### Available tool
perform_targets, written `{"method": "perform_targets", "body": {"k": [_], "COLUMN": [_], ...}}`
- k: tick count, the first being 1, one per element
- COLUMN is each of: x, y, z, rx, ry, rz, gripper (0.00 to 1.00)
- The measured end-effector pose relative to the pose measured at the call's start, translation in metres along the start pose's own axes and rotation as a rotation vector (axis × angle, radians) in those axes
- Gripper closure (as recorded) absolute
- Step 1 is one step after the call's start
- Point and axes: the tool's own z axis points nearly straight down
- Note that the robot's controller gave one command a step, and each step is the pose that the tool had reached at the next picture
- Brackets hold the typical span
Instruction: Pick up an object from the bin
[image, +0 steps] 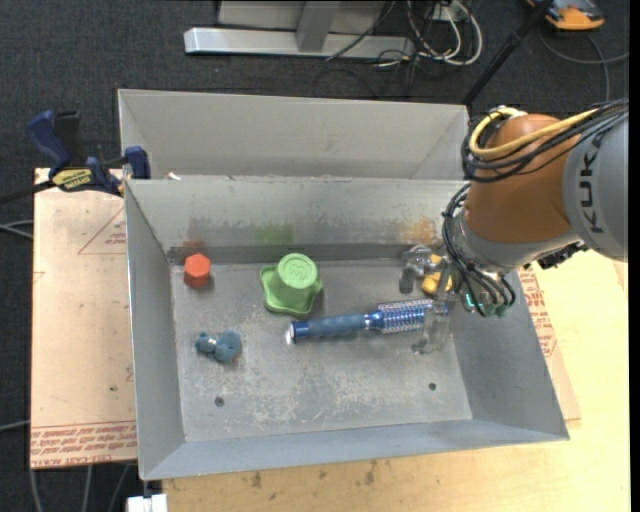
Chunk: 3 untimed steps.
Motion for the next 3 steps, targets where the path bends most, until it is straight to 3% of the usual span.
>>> {"method": "perform_targets", "body": {"k": [1, 2, 3], "x": [-0.023, -0.025, -0.019], "y": [0.011, 0.011, 0.016], "z": [0.108, 0.104, -0.007], "rx": [-0.001, 0.0, -0.001], "ry": [-0.003, -0.009, -0.017], "rz": [0.174, 0.173, 0.179], "gripper": [0.0, 1.0, 1.0]}}
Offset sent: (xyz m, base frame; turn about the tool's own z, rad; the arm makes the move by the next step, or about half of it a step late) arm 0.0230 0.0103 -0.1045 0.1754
